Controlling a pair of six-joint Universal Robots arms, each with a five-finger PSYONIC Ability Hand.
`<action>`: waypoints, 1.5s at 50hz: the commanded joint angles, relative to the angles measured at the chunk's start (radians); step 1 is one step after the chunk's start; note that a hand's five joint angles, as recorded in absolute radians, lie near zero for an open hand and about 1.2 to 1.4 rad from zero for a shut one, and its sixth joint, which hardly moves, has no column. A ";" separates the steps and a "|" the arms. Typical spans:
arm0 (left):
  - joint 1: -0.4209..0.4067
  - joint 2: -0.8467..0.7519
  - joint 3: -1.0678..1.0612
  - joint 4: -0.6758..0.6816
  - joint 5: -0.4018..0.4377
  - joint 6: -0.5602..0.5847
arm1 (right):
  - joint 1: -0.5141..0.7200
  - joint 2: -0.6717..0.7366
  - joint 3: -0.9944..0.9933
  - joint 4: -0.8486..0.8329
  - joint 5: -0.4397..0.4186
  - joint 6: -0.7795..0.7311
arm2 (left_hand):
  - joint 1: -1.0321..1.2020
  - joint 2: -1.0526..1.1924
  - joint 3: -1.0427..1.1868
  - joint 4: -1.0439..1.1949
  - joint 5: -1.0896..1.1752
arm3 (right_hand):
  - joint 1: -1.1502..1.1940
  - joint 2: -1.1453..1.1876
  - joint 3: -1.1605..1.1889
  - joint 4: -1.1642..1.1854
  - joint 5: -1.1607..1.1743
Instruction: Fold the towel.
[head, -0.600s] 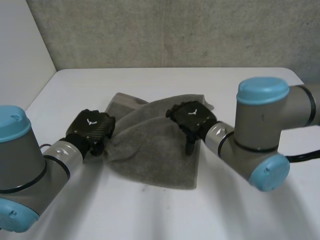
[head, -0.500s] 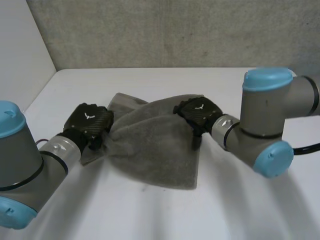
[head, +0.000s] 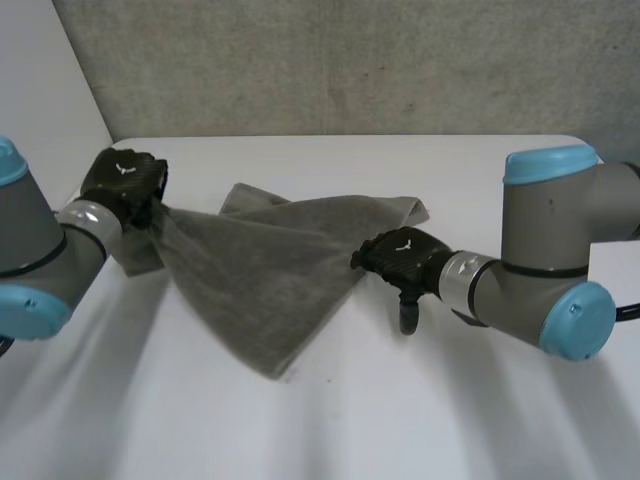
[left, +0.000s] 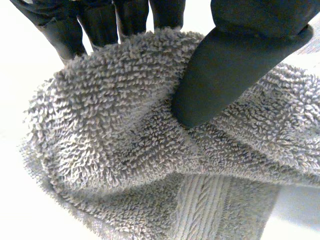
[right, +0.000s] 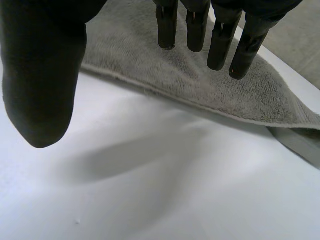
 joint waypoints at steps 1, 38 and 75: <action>0.024 -0.163 0.200 -0.008 -0.043 0.116 | 0.039 -0.003 0.057 -0.044 0.006 0.001 | 0.211 0.179 0.181 0.179 0.196 | -0.057 -0.081 -0.068 -0.084 -0.062; -0.391 0.078 -0.281 -0.080 -0.233 -0.306 | 0.030 -0.032 0.073 -0.078 0.033 0.049 | -0.667 -0.698 -0.696 -0.699 -0.682 | -0.057 -0.081 -0.068 -0.084 -0.062; -0.376 0.053 -0.255 -0.079 -0.367 -0.262 | 0.005 -0.030 0.071 -0.095 0.036 0.053 | 0.211 0.179 0.181 0.179 0.196 | -0.057 -0.081 -0.068 -0.084 -0.062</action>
